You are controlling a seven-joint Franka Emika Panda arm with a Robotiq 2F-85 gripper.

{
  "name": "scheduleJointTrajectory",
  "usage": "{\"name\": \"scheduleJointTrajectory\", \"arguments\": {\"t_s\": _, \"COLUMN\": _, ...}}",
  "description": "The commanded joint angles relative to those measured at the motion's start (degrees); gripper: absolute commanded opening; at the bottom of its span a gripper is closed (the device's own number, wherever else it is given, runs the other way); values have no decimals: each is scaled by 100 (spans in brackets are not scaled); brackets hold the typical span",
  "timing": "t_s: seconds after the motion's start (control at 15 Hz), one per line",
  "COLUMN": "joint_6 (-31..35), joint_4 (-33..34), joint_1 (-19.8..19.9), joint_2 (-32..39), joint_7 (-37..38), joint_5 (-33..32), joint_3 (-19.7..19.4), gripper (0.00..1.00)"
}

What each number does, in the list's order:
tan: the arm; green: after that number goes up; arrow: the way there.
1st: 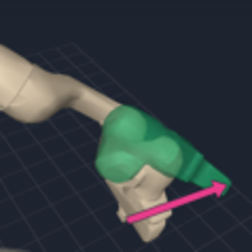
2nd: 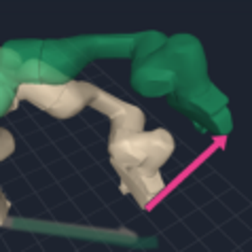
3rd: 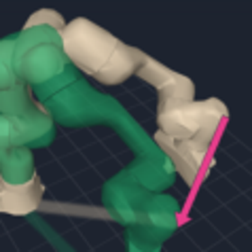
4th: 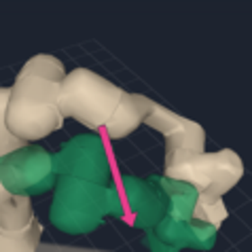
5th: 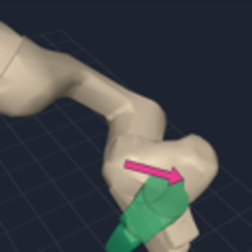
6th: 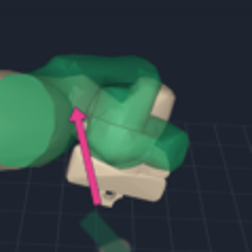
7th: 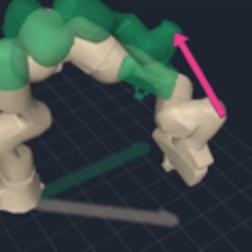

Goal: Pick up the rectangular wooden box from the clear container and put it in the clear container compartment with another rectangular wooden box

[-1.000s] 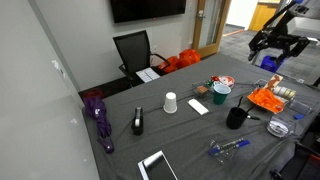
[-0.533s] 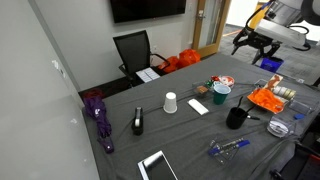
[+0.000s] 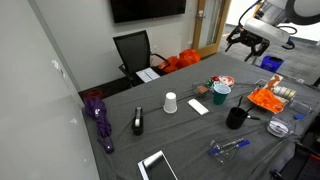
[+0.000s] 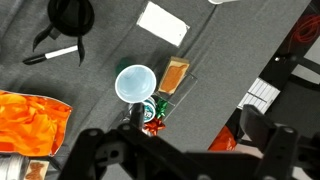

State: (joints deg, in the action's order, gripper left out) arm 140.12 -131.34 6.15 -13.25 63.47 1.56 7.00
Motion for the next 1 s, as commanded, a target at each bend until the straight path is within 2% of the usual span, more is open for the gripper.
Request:
{"name": "scheduleJointTrajectory", "arguments": {"t_s": 0.0, "joint_6": -8, "joint_4": 6, "joint_1": -104, "joint_2": -1, "joint_7": 15, "joint_5": -30, "joint_3": -102, "gripper": 100}}
{"name": "scheduleJointTrajectory", "arguments": {"t_s": 0.27, "joint_6": 88, "joint_4": 14, "joint_1": -98, "joint_2": 44, "joint_7": 97, "joint_5": 4, "joint_3": -111, "gripper": 100}}
{"name": "scheduleJointTrajectory", "arguments": {"t_s": 0.6, "joint_6": 248, "joint_4": 507, "joint_1": -91, "joint_2": 835, "joint_7": 294, "joint_5": -35, "joint_3": -181, "gripper": 100}}
{"name": "scheduleJointTrajectory", "arguments": {"t_s": 0.93, "joint_6": 171, "joint_4": 1134, "joint_1": -162, "joint_2": 1743, "joint_7": 241, "joint_5": -118, "joint_3": -419, "gripper": 100}}
